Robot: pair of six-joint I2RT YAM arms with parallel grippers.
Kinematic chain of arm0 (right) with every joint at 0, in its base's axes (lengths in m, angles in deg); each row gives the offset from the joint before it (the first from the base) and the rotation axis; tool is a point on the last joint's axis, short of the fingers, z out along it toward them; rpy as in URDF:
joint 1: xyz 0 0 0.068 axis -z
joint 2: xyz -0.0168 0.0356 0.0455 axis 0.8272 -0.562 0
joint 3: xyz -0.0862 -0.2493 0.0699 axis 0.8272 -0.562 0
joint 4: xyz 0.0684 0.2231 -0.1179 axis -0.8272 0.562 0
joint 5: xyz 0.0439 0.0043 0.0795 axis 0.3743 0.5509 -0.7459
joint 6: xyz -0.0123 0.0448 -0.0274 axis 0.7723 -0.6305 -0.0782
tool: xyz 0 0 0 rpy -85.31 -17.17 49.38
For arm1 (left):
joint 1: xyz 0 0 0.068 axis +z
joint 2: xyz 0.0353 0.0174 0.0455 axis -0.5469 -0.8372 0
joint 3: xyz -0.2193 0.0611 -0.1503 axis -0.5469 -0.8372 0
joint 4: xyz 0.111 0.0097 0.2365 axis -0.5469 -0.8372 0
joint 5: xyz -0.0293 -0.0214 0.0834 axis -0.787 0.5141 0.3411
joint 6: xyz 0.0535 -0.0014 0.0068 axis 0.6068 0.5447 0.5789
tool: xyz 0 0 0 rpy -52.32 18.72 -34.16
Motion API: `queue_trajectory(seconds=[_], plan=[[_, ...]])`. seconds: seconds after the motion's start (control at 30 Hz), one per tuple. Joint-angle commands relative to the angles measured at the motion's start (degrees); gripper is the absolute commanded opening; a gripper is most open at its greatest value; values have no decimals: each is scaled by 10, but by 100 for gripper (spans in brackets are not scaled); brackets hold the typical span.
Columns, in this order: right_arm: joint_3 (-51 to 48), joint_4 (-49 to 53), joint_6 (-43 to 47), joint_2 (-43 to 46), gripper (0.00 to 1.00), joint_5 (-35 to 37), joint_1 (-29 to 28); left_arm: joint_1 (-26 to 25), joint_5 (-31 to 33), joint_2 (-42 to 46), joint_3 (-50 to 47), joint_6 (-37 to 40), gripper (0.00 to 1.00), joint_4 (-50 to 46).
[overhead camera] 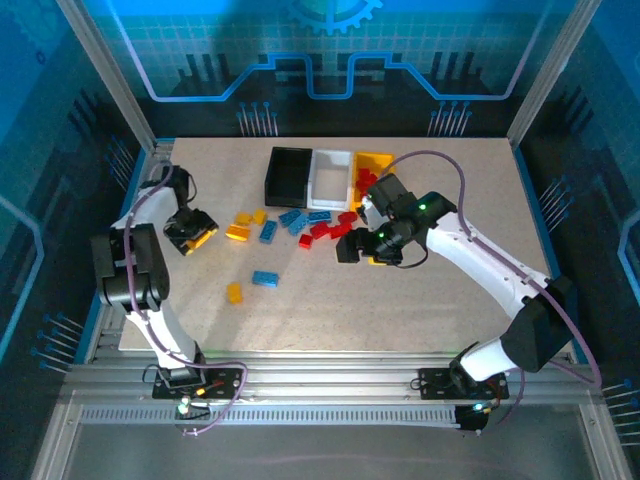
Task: Sort the legos into containers by color
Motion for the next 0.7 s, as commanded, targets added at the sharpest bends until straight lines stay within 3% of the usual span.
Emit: queue_trajectory(seconds=[0.0, 0.27, 0.43, 0.67], plan=[[-24, 5, 9, 30, 81, 1, 16, -50, -22, 19, 62, -11, 66, -27], [-63, 10, 8, 93, 81, -9, 89, -156, -53, -75, 288, -47, 66, -46], [-72, 19, -4, 118, 81, -4, 102, -189, -90, -188, 455, -66, 66, -54], [-82, 28, -36, 154, 81, 17, 103, -212, -156, -301, 577, -112, 66, -11]])
